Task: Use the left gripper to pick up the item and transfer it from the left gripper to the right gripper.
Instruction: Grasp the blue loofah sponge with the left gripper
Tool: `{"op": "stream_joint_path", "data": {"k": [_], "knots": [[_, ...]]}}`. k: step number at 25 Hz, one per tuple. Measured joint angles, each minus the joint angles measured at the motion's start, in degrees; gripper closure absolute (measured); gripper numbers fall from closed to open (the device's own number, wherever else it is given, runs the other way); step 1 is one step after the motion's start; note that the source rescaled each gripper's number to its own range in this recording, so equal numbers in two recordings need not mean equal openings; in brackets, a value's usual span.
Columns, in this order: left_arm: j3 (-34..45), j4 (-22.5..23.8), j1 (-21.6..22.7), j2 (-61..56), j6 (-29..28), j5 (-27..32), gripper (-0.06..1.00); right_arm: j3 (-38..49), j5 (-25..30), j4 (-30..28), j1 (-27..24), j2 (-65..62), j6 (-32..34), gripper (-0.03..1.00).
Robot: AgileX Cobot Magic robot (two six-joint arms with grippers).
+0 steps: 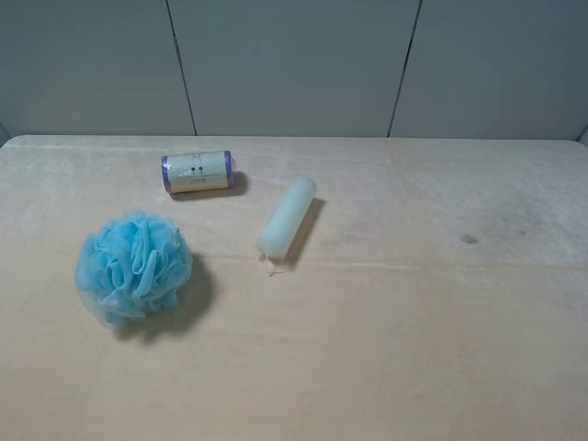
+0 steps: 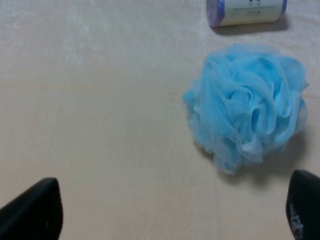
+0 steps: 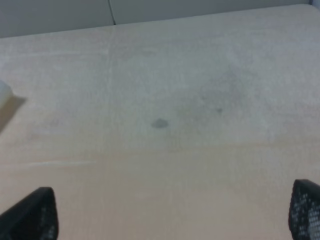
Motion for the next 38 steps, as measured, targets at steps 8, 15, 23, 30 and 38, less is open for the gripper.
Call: {"op": "stream_joint_path", "data": {"k": [8,15,23,30,38], "knots": [[-4.7,0.91,0.0,6.67,0.0,2.37,0.08,0.0,0.0,0.0,0.0,0.0,0.0,-0.03],[-15.4,1.05,-0.64,22.69,0.05,3.79,0.08,0.0,0.05,0.0,0.0,0.0,0.0,-0.03],[-20.6,0.21,-4.14,38.96,-0.62,1.59,0.08,0.0,0.05,0.0,0.0,0.0,0.0,-0.03],[-20.68,-0.18,-10.44,52.36,-0.74,-1.79,0.08,0.0,0.05,0.0,0.0,0.0,0.0,-0.03],[-20.68,-0.18,-18.34,66.34,-1.13,-7.66,0.08,0.0,0.05,0.0,0.0,0.0,0.0,-0.03]]}}
